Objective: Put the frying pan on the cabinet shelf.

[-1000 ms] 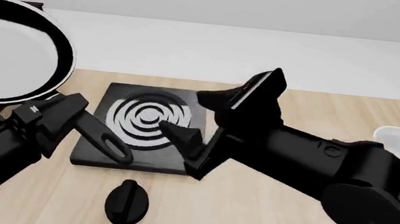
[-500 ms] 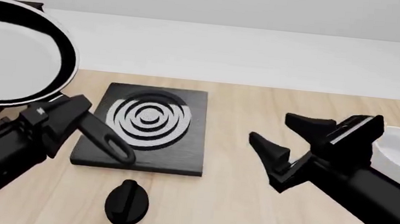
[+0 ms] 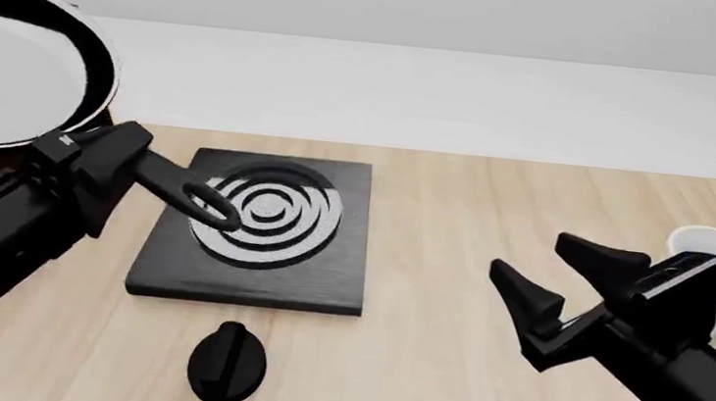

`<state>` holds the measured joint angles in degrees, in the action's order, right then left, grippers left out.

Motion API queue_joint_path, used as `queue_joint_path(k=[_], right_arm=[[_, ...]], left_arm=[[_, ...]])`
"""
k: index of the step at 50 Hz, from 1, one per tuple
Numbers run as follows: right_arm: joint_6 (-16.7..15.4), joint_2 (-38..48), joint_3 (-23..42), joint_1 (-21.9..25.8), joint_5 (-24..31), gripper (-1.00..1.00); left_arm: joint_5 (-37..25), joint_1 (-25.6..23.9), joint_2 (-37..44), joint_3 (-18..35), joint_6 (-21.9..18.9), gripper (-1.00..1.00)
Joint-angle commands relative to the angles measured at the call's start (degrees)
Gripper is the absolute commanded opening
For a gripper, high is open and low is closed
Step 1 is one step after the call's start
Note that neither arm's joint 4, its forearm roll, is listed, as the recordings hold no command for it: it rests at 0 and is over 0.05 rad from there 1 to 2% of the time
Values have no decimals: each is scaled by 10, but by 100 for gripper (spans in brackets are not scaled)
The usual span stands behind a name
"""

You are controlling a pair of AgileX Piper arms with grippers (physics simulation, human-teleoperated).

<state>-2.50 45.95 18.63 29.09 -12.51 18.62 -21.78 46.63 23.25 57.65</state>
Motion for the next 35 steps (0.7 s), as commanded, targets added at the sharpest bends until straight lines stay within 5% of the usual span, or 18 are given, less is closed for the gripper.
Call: queue_joint_path(k=[1,35], right_arm=[[10,-5,-7,-3,0,100],[15,-1,-4,1,-2,100]], left_arm=[[28,39,32,51,46,-100],[26,210,109,169,94,-100]])
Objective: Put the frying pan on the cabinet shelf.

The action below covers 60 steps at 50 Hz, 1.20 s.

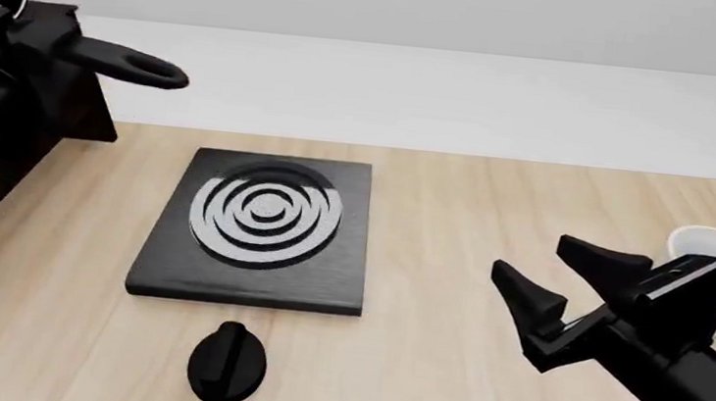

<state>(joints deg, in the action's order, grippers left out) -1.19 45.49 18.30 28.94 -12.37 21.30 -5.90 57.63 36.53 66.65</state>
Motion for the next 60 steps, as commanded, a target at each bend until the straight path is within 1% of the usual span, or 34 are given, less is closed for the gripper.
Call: queue_joint_path(k=[1,10,13,15,17,19,22,26,33,38,43,49,50,51,53,54,60], right_arm=[[1,3,-1,2,-4,100],[1,-2,-1,1,1,100],[1,-1,-2,1,0,100],[1,1,-2,1,-3,100],[1,4,-4,1,-6,100],[0,8,-6,3,-12,100],[0,11,-10,2,-19,100],[-1,17,-18,2,-35,100],[-1,24,-28,1,-48,100],[-2,33,-31,1,-57,100],[-3,37,-31,2,-61,100],[-5,51,-38,3,-78,100],[-4,53,-38,3,-79,100],[-5,53,-39,3,-81,100],[-5,56,-40,3,-84,100],[-4,58,-41,3,-86,100],[-4,65,-42,4,-92,100]], left_arm=[[-2,57,-4,35,8,-100],[-11,76,-14,31,18,-100],[1,87,-6,23,30,-100],[16,94,5,14,48,-100],[17,97,8,16,47,-100],[29,105,17,12,61,-100],[30,104,21,12,71,-100],[25,102,31,24,73,-100],[32,104,52,25,103,-100],[33,116,81,37,107,-100],[27,119,96,49,104,-100],[20,115,106,61,102,-100],[35,115,103,54,112,-100],[32,111,103,51,122,-100],[15,130,117,72,109,-100],[12,129,113,80,101,-100],[4,134,123,93,102,-100]])
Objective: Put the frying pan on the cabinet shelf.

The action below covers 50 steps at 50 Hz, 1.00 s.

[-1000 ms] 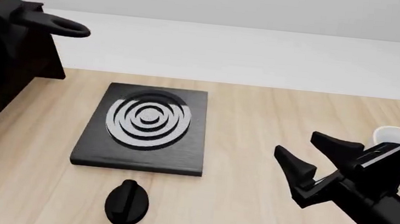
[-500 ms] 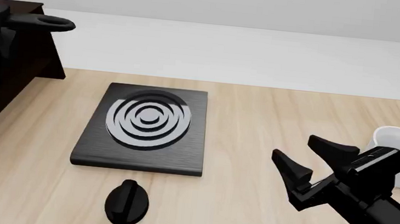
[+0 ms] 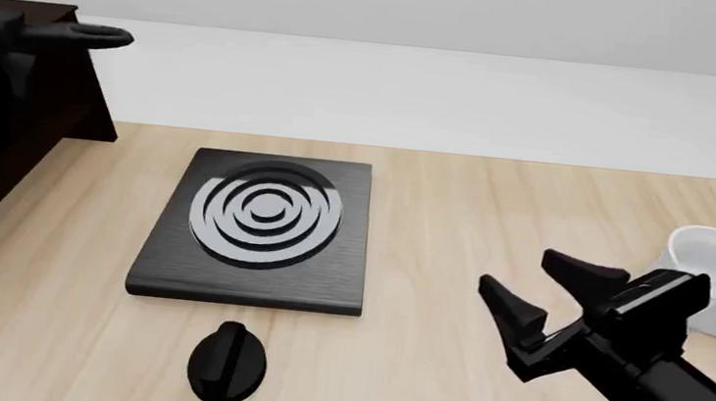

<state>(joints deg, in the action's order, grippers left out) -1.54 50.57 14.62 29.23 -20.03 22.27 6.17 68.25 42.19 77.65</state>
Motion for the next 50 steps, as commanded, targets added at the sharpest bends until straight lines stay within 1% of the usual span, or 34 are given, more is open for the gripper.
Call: queue_joint_path(k=[1,11,15,22,25,28,34,39,46,50], right_arm=[[0,14,-5,1,-15,100],[1,21,-6,1,-21,100],[0,25,-6,1,-24,100],[0,31,-6,1,-28,100],[-8,37,-4,4,-31,100],[-10,36,-4,4,-31,100],[-10,40,-3,6,-31,100],[-12,36,-4,7,-33,100],[-13,37,-4,8,-33,100],[-14,37,-4,7,-33,100]], left_arm=[[-5,13,19,37,-10,-100],[-2,27,41,46,-15,-100],[15,36,69,48,-13,-100],[21,47,94,61,-17,-100],[9,49,94,69,-32,-100],[22,49,96,57,-23,-100],[41,58,112,48,-24,-100],[65,59,121,28,-18,-100],[83,63,133,18,-18,-100],[97,66,136,4,-15,-100]])
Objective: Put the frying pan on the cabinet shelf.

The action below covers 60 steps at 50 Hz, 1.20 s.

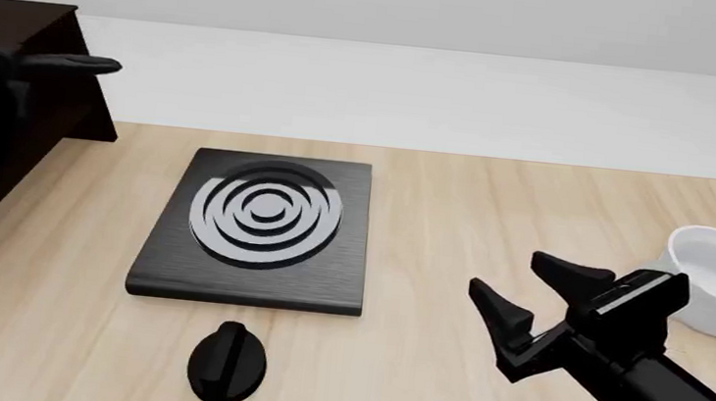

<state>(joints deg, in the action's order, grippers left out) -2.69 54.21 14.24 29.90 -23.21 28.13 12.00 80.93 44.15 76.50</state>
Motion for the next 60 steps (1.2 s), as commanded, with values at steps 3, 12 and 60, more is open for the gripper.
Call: queue_joint_path(k=[3,12,60], right_arm=[[-2,1,0,1,-1,100],[0,5,2,2,0,100],[5,14,5,5,0,100]], left_arm=[[50,12,14,-26,-1,-100],[80,19,29,-42,10,-100],[61,30,-15,-54,-27,100]])
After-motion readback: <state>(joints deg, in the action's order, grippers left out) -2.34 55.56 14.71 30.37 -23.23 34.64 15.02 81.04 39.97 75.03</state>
